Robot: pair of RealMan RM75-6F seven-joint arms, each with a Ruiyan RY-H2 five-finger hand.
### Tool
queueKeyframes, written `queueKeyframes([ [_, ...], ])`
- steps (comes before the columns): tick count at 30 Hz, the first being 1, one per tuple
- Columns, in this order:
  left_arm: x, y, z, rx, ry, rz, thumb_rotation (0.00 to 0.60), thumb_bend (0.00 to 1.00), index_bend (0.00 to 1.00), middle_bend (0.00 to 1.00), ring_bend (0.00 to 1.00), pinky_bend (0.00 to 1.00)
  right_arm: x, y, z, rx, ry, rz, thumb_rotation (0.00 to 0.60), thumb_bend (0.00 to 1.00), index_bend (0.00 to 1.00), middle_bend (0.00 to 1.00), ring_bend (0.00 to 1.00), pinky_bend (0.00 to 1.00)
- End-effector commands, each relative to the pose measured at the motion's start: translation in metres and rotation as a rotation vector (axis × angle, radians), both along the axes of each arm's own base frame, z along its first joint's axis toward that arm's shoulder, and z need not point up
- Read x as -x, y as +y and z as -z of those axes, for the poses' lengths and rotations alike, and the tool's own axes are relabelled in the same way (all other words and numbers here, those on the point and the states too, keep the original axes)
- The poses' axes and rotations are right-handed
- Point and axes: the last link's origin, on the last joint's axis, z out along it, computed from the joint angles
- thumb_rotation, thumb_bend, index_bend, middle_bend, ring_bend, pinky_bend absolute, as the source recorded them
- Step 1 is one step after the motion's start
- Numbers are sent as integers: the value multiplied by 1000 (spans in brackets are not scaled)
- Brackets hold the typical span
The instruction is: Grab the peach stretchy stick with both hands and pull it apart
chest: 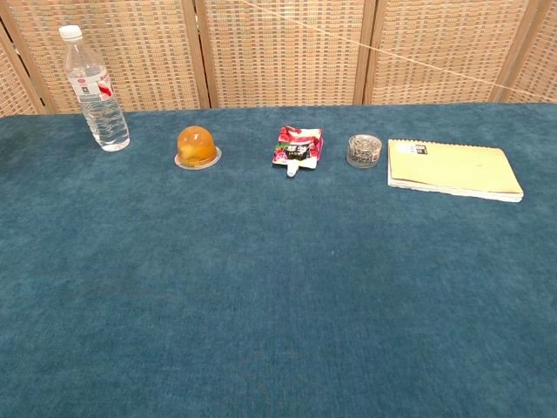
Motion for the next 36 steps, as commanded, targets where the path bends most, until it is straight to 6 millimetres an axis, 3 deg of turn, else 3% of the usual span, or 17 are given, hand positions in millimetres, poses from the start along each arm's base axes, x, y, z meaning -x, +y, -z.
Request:
queueKeyframes([
  [1, -9, 12, 7, 11, -15, -11, 600, 563, 805, 0, 0, 0, 2, 6, -2, 0, 9, 21, 600, 635, 694, 261, 0, 35],
  [10, -14, 26, 18, 17, -13, -22, 600, 564, 805, 0, 0, 0, 12, 23, -6, -6, 27, 70, 600, 635, 696, 262, 0, 35],
  [36, 0, 22, -1, -19, 1, -44, 600, 567, 805, 0, 0, 0, 34, 73, -32, 35, 18, 150, 600, 635, 701, 264, 0, 35],
])
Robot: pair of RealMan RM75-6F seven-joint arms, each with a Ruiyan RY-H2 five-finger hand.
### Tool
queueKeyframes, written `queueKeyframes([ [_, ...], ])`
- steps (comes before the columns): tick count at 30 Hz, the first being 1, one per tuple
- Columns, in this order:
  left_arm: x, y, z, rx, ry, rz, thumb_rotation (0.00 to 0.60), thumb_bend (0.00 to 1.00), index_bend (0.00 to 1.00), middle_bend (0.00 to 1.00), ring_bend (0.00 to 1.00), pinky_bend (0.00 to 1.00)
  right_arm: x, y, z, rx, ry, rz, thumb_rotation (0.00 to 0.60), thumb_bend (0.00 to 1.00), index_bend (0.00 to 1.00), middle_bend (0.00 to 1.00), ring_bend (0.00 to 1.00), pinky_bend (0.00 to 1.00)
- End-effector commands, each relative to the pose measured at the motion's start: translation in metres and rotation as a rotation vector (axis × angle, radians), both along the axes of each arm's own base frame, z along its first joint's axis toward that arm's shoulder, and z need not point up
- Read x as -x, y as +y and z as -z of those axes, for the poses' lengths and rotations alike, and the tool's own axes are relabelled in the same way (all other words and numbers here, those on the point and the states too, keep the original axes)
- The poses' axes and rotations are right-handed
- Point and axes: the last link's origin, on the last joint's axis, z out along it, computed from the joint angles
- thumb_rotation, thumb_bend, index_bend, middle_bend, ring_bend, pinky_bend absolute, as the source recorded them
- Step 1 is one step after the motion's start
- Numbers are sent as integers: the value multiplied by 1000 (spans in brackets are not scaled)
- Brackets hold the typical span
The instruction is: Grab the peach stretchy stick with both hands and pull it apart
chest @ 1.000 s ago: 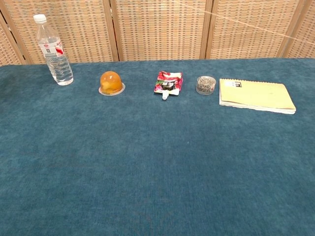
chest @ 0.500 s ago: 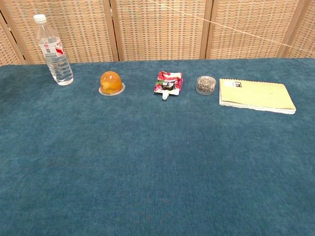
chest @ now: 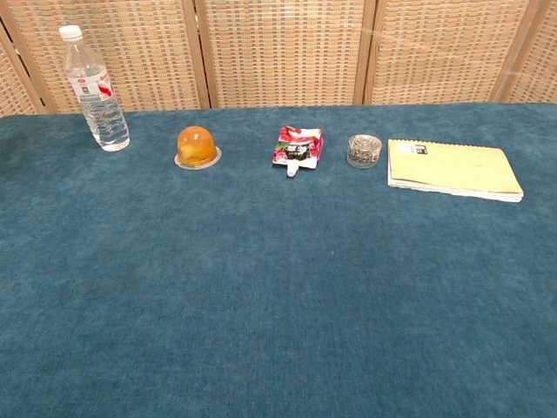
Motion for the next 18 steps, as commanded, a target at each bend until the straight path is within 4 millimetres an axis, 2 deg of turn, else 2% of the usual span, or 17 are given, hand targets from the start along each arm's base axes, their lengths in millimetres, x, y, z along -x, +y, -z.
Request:
queueKeyframes([
  [1, 1, 0, 0, 2, 1, -2, 600, 567, 805, 0, 0, 0, 1, 3, -2, 9, -1, 4, 600, 635, 701, 264, 0, 35],
  [13, 7, -3, 2, 10, -12, 3, 600, 568, 807, 0, 0, 0, -5, -7, 4, -13, -10, -36, 600, 635, 701, 264, 0, 35],
  [18, 5, -10, 7, 31, -34, 44, 600, 568, 808, 0, 0, 0, -18, -33, 3, -17, -11, -100, 600, 635, 701, 264, 0, 35],
])
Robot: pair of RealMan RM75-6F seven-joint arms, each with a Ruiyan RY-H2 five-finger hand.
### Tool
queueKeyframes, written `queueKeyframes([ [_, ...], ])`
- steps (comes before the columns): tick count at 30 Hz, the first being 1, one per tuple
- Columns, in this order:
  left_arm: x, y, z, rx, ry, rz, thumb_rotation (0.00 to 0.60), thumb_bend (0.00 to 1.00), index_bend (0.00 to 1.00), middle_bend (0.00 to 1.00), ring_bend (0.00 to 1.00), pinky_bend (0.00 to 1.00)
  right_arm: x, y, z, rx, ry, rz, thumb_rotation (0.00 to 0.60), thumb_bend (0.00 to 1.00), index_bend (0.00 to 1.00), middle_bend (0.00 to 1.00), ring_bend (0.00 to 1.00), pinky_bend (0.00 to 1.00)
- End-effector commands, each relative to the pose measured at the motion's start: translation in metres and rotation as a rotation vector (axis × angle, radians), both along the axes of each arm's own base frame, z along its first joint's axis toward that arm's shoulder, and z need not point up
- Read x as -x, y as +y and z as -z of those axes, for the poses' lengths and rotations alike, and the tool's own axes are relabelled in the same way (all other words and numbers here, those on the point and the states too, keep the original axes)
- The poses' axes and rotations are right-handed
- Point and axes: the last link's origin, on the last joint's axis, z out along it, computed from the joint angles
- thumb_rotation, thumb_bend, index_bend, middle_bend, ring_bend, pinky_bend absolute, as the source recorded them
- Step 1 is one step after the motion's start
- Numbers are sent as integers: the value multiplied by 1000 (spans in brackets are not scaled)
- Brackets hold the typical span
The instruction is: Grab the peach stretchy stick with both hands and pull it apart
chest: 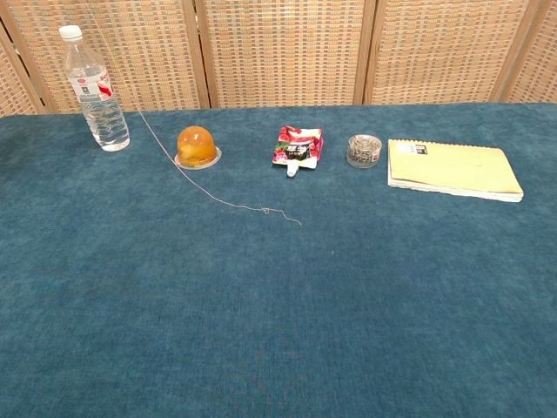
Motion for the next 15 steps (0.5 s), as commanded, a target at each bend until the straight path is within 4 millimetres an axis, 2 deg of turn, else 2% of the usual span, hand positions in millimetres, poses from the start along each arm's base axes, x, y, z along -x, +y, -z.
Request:
queueKeyframes([
  [1, -3, -7, 4, 19, -5, 44, 600, 568, 809, 0, 0, 0, -15, -25, -1, -8, 3, -73, 600, 635, 701, 264, 0, 35],
  [5, -10, -23, 12, 51, -18, 136, 600, 574, 810, 0, 0, 0, -48, -65, 0, -27, 6, -200, 600, 636, 701, 264, 0, 35],
  [7, -12, -40, 18, 82, -8, 202, 600, 577, 812, 0, 0, 0, -78, -102, 5, -47, 16, -300, 600, 636, 701, 264, 0, 35],
  [8, -11, -47, 19, 93, -9, 222, 600, 578, 812, 0, 0, 0, -86, -113, 8, -55, 19, -314, 600, 636, 701, 264, 0, 35],
  [12, -10, -65, 21, 114, 13, 265, 600, 584, 813, 0, 0, 0, -110, -143, 17, -70, 19, -356, 600, 637, 702, 266, 0, 34],
  [15, -6, -83, 25, 136, 32, 295, 600, 594, 814, 0, 0, 0, -136, -176, 30, -82, -4, -420, 600, 639, 702, 267, 0, 34],
])
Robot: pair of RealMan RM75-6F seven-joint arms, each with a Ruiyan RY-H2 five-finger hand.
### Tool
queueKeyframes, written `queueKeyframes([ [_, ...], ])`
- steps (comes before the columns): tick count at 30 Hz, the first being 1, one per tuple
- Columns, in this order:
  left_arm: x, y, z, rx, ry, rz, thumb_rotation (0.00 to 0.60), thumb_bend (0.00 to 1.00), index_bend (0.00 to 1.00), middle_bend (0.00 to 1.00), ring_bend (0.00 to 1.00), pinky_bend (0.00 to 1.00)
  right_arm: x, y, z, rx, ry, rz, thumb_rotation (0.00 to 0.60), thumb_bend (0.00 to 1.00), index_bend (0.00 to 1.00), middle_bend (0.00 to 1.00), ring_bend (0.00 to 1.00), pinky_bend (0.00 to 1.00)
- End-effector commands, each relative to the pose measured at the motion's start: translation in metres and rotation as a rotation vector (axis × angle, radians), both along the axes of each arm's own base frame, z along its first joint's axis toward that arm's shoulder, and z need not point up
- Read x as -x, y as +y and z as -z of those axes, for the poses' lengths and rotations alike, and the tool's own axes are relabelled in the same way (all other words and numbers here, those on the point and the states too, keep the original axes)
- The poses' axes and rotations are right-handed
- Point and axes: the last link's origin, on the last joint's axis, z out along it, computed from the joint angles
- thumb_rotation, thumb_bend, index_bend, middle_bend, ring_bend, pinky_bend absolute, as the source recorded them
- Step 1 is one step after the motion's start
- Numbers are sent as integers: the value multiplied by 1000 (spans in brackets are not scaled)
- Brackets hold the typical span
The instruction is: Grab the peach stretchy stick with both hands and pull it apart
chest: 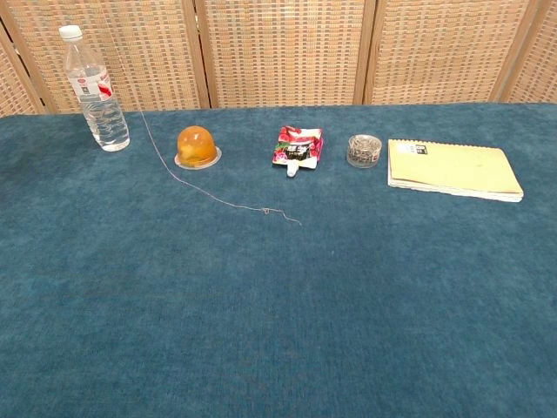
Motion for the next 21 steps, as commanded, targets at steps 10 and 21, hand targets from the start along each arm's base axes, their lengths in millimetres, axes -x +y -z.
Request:
queueKeyframes([
  [10, 22, -79, 19, 101, 56, 58, 600, 610, 816, 0, 0, 0, -120, -121, 53, -51, -64, -244, 600, 639, 707, 271, 0, 34],
  [21, 33, -133, 32, 159, 61, 65, 600, 625, 816, 0, 0, 0, -179, -164, 112, -116, -150, -300, 600, 638, 706, 271, 0, 34],
])
